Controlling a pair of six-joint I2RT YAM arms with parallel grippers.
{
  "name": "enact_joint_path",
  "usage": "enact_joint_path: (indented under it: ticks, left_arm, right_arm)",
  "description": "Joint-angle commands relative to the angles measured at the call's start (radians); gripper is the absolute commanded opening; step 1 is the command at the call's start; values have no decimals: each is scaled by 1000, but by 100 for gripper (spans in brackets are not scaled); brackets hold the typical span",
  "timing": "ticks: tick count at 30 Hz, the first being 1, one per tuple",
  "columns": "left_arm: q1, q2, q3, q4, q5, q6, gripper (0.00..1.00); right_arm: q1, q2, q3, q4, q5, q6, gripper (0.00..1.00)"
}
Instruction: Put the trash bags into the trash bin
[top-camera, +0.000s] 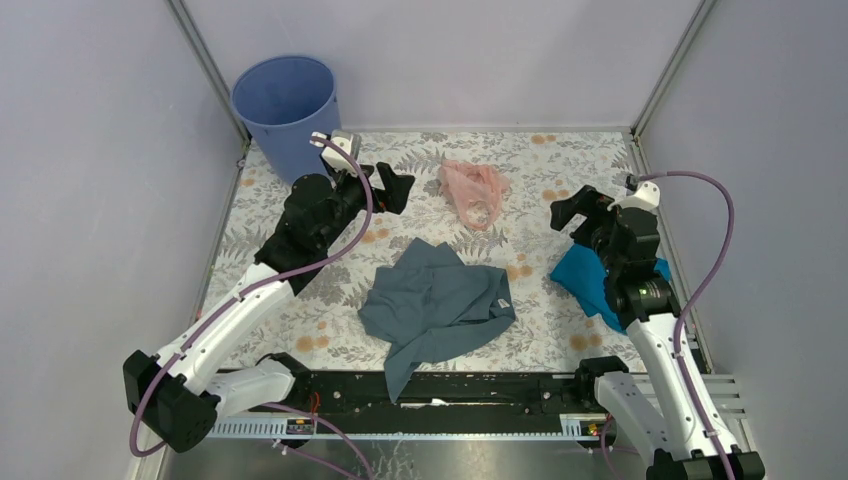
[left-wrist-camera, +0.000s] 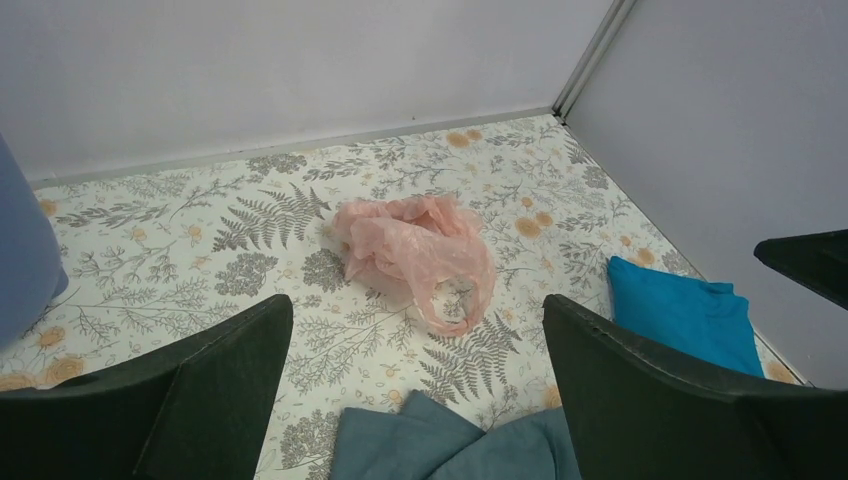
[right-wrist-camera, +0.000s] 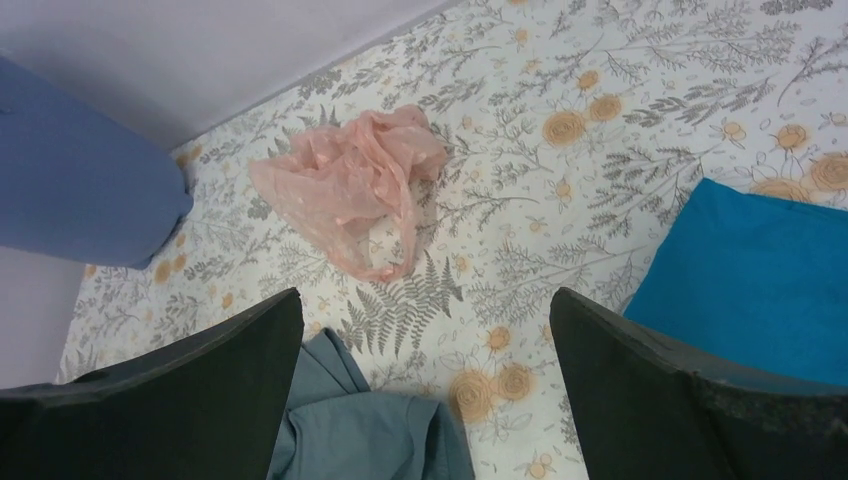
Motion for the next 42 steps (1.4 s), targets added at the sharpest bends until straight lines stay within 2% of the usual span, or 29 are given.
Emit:
enact_joint_path:
  ticks: [1,7,10,14,20,25,32,35,37,40,42]
  left_arm:
    - [-5,-18,33,56,-5,15,99]
    - [-6,9,52,42,44,-37,99]
    - [-8,26,53,43,64,-50,99]
    - [-11,72,68,21,48,-57,99]
    - [-12,188,114,-40,104,-115,99]
    - [-12,333,160,-90,186,-174,99]
    - [-11,458,192,-101,309,-240,99]
    - [-11,458,194,-107,305,-242,99]
    - [-12,455,203,-123,294,-237,99]
    - [-11,450,213,-144,283,-234,99]
    - [-11,442,214,-147,281,-237,99]
  right_arm:
    - [-4,54,3,137,19,31,100]
    - [-4,219,-22,381,-5,138,100]
    - [-4,316,-45,565,-8,206,100]
    - [-2,479,-5,677,-115,231,100]
    - [58,667,2,707,-237,78,100]
    - [69,810,59,694,-372,54,100]
    - [69,980,139,773,-357,54,99]
    - [68,1073,200,803,-395,93,91]
    - [69,1130,247,820,-428,122,81]
    - [69,1193,282,874,-463,170,74]
    - [69,1227,298,897,-482,193,61]
